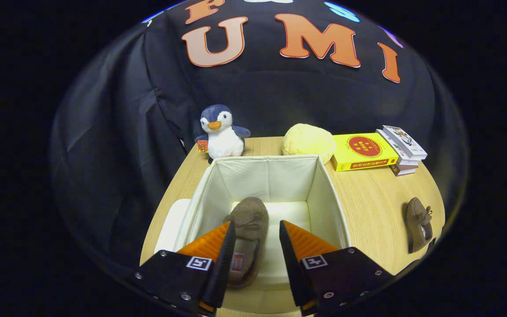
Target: Open the storage box then place both shoes into the box .Put the left shoe in first, then the right shoe, with the right side of both shoes facing outward in a uniform manner.
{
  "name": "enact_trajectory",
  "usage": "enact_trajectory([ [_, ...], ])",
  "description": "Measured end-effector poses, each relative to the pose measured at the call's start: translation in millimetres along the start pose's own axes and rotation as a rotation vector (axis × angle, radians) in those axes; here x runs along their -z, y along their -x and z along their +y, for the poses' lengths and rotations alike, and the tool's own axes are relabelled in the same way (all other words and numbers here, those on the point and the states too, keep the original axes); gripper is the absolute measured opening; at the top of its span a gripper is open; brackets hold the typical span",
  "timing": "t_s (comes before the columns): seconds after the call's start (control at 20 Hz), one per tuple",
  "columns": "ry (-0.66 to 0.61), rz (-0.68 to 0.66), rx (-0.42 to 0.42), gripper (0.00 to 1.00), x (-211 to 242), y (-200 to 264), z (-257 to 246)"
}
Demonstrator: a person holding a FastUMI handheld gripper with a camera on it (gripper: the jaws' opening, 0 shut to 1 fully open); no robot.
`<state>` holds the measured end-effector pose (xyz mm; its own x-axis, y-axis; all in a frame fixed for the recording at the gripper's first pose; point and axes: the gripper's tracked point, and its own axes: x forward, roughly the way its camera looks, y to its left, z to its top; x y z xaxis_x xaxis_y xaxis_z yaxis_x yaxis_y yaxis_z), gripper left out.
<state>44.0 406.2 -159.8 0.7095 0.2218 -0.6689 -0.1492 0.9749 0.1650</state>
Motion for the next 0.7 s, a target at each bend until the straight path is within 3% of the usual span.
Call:
enact_trajectory([
  [0.3,-0.013,-0.076,-0.011,0.99,-13.2,25.8,-50.8],
  [0.7,-0.073,-0.116,0.082,0.98,-11.6,58.1,-195.8],
])
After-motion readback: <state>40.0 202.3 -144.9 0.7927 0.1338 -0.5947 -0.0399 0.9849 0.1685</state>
